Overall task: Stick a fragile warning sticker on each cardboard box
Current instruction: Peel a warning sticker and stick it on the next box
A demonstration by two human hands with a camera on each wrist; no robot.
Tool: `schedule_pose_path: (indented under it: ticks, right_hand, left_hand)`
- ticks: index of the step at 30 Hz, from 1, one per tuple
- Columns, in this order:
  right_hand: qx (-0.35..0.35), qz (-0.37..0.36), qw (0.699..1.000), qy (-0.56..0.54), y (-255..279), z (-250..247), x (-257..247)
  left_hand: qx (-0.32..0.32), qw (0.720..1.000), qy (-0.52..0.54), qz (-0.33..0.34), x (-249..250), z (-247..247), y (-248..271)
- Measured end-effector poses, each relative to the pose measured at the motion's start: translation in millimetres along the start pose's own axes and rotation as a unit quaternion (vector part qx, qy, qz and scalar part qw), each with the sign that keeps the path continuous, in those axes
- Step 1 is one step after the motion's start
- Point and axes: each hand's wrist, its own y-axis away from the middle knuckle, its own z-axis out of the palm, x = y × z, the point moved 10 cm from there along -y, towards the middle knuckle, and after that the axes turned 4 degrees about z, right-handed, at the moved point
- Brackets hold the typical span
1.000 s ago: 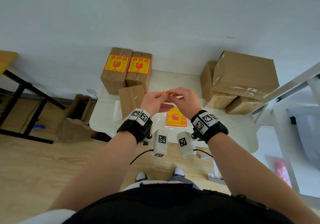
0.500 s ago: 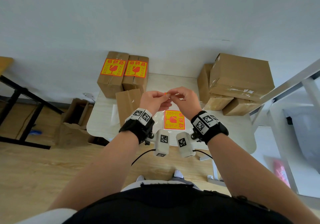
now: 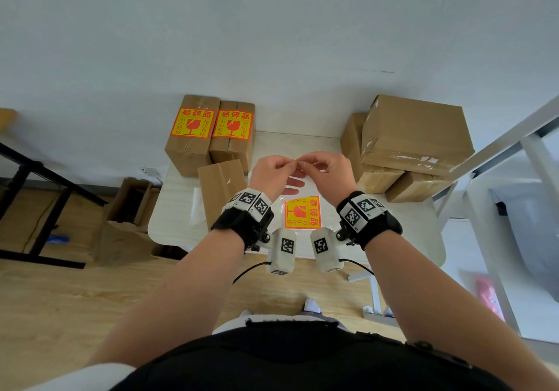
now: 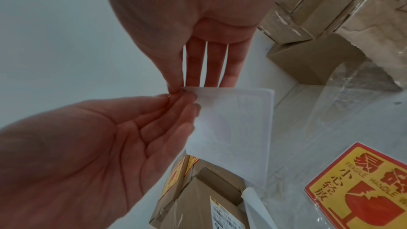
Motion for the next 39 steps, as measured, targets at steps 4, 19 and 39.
schedule_pose_path:
  ticks: [4, 19, 39]
  right_hand:
    - [-0.005, 0.006, 1.0, 0.008, 0.0, 0.2, 0.7]
    - [-0.023, 0.029, 0.999, 0.022, 4.4, 3.2, 3.6]
    - [-0.04, 0.059, 0.997, -0.006, 5.2, -1.2, 0.5]
  left_hand:
    - [0.001, 1.0, -0.018, 0.005, 0.9, 1.0, -0.7]
    - [-0.001, 0.999, -0.051, 0.0, -3.8, -0.4, 4.4]
    - [-0.005, 0.973, -0.22, 0.074, 15.1, 11.1, 10.6]
